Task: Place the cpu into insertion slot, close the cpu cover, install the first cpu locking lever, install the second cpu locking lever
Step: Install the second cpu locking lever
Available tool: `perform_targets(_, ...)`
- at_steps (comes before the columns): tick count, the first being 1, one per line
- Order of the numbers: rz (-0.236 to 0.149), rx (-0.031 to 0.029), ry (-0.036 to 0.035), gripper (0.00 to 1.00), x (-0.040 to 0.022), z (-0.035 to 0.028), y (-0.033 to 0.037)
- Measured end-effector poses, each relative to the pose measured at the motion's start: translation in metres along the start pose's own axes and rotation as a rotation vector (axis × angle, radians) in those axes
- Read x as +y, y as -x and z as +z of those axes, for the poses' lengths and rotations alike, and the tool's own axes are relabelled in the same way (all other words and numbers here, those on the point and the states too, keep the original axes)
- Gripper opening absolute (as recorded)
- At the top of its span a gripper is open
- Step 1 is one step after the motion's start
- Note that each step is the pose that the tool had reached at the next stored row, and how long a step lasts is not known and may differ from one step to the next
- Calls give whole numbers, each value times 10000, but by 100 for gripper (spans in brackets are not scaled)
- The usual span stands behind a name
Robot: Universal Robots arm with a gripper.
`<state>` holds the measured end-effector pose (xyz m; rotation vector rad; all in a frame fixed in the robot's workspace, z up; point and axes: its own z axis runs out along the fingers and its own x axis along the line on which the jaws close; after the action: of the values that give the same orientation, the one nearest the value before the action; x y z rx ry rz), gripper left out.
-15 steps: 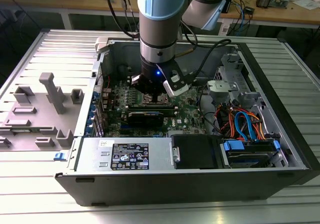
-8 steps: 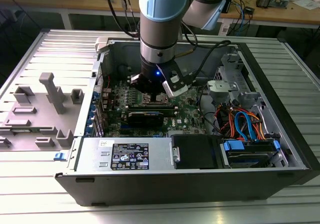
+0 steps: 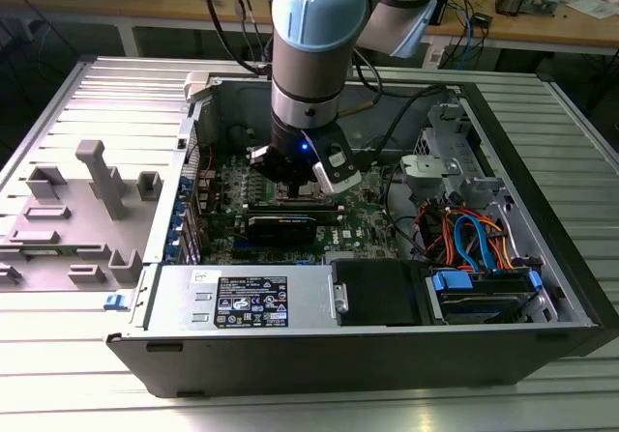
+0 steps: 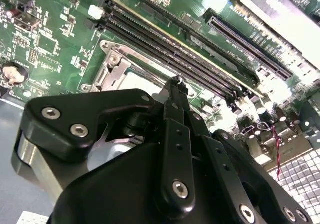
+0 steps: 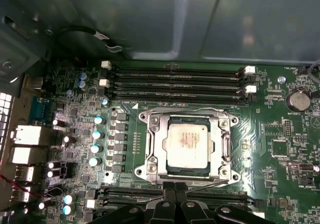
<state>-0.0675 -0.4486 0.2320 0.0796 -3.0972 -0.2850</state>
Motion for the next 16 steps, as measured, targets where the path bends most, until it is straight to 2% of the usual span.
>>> perform_targets(5, 8, 41, 17, 11, -26, 12, -14)
perform_targets(11, 5, 46, 47, 11, -42, 102, -53)
perform_targets(16, 3, 45, 126, 11, -47, 134, -68)
